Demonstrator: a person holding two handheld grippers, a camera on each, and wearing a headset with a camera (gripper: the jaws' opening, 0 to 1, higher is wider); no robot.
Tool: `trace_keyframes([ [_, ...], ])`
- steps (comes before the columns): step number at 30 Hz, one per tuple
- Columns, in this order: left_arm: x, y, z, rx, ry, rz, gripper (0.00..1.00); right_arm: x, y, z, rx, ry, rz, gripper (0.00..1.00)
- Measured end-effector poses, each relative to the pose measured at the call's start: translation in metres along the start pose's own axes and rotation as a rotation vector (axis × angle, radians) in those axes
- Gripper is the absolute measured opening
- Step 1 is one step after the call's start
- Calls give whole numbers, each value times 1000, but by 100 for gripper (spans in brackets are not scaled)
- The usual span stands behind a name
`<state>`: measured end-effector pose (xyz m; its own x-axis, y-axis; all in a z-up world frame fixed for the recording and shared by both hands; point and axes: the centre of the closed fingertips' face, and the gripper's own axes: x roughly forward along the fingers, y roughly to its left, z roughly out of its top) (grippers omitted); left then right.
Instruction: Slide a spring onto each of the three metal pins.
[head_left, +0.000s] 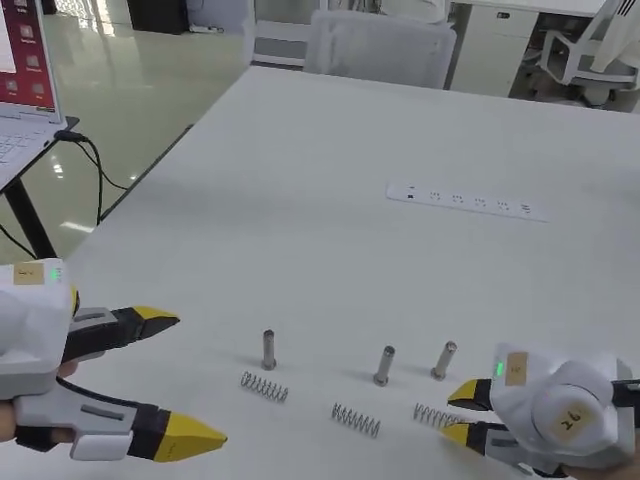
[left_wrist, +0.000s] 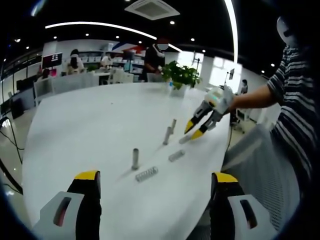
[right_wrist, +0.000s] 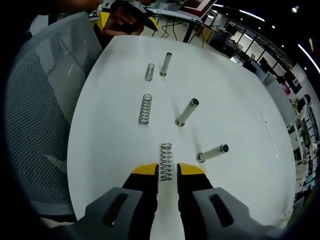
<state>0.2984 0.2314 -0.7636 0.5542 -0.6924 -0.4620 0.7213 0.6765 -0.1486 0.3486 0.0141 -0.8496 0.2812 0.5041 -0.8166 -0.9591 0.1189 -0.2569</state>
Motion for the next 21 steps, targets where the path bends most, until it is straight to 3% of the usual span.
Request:
trace_keyframes([
  [13,0,0,-2,-4,7,0,87,8,2,-7,-4,32,59,8],
  [17,0,-1,-2,-5,6,-3,87,9,9,-12,7,51,96,8],
  [21,1,-1,-3,-9,5,-1,87,11,5,-11,3,33,99,8],
])
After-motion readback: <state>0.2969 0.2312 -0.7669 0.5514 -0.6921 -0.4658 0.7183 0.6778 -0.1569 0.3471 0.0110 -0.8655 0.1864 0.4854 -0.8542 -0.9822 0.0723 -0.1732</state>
